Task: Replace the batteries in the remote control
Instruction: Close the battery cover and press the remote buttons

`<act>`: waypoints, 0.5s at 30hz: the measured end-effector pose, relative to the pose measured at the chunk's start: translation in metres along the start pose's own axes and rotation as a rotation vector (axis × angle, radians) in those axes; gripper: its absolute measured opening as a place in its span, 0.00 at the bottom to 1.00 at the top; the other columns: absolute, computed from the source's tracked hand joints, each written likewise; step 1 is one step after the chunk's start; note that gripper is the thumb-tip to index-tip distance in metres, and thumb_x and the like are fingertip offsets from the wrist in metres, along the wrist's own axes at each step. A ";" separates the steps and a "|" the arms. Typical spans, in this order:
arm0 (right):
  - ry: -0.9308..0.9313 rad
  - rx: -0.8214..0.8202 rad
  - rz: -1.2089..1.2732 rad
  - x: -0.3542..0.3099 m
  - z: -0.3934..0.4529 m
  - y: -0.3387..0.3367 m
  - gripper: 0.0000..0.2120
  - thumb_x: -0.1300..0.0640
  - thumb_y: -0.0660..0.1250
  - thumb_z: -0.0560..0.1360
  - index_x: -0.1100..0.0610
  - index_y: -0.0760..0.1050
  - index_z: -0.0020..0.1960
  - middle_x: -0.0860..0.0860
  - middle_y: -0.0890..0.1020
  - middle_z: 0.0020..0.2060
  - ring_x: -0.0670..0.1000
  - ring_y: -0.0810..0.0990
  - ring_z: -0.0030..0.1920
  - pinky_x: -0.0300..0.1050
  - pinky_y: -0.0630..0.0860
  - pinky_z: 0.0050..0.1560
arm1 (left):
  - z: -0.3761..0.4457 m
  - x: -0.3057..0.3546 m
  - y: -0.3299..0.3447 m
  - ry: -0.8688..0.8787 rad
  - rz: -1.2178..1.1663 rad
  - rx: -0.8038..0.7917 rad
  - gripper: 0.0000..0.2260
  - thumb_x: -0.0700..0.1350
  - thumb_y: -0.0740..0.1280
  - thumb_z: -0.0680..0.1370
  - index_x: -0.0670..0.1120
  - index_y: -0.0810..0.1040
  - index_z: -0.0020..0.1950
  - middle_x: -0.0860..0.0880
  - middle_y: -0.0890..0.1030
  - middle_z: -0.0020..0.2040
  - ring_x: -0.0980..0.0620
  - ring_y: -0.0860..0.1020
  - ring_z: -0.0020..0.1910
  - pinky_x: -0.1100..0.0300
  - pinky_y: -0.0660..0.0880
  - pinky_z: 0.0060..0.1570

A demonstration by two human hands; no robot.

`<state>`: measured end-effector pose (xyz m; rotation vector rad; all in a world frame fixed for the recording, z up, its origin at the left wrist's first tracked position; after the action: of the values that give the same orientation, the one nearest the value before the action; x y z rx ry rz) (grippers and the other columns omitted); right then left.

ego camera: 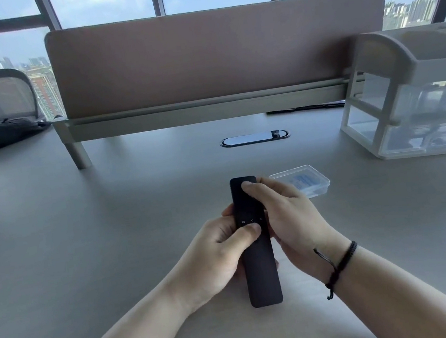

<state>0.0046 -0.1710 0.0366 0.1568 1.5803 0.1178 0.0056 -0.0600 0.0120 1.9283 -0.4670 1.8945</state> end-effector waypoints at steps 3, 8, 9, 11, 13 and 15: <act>0.000 0.034 -0.009 0.001 0.001 -0.002 0.10 0.56 0.63 0.79 0.58 0.80 0.44 0.58 0.87 0.38 0.55 0.82 0.36 0.47 0.76 0.39 | 0.000 0.000 0.002 -0.006 0.031 -0.028 0.11 0.40 0.60 0.83 0.39 0.80 0.48 0.43 0.84 0.39 0.43 0.85 0.39 0.56 0.79 0.37; -0.009 0.056 -0.032 -0.002 0.001 -0.002 0.10 0.56 0.64 0.78 0.59 0.80 0.44 0.58 0.87 0.36 0.54 0.82 0.34 0.46 0.76 0.36 | -0.002 0.001 0.003 -0.006 0.057 -0.037 0.11 0.40 0.61 0.82 0.40 0.81 0.45 0.43 0.84 0.39 0.43 0.85 0.40 0.51 0.80 0.38; -0.015 0.061 -0.030 -0.002 0.000 -0.003 0.10 0.56 0.64 0.78 0.60 0.80 0.43 0.58 0.86 0.36 0.54 0.82 0.34 0.46 0.76 0.36 | -0.002 0.001 0.003 0.000 0.084 -0.040 0.11 0.40 0.61 0.82 0.40 0.81 0.45 0.43 0.85 0.40 0.42 0.85 0.41 0.47 0.80 0.41; -0.026 0.067 -0.023 -0.002 0.000 -0.002 0.10 0.57 0.64 0.78 0.60 0.80 0.43 0.57 0.86 0.35 0.54 0.82 0.34 0.47 0.77 0.38 | -0.002 0.001 0.003 0.001 0.102 -0.034 0.12 0.41 0.61 0.83 0.41 0.81 0.45 0.42 0.85 0.40 0.42 0.85 0.42 0.43 0.79 0.44; -0.031 0.069 -0.021 -0.002 0.000 -0.002 0.11 0.57 0.64 0.79 0.60 0.80 0.42 0.57 0.86 0.35 0.54 0.82 0.34 0.47 0.77 0.38 | -0.002 0.001 0.002 -0.008 0.086 -0.025 0.12 0.41 0.61 0.82 0.45 0.82 0.44 0.43 0.85 0.40 0.43 0.85 0.42 0.46 0.80 0.43; -0.026 0.067 -0.020 -0.001 0.000 -0.001 0.11 0.57 0.64 0.79 0.60 0.79 0.42 0.57 0.86 0.36 0.55 0.81 0.35 0.47 0.77 0.38 | -0.001 0.001 0.002 -0.012 0.080 -0.029 0.11 0.43 0.62 0.82 0.47 0.82 0.43 0.44 0.85 0.39 0.42 0.85 0.42 0.44 0.79 0.45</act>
<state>0.0044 -0.1724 0.0372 0.1939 1.5599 0.0471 0.0036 -0.0611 0.0130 1.9296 -0.5800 1.9153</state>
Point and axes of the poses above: each hand's wrist, its own z-axis towards the middle knuckle, its own y-axis out of the palm, x = y × z, the point moved 5 cm from there along z, towards the middle knuckle
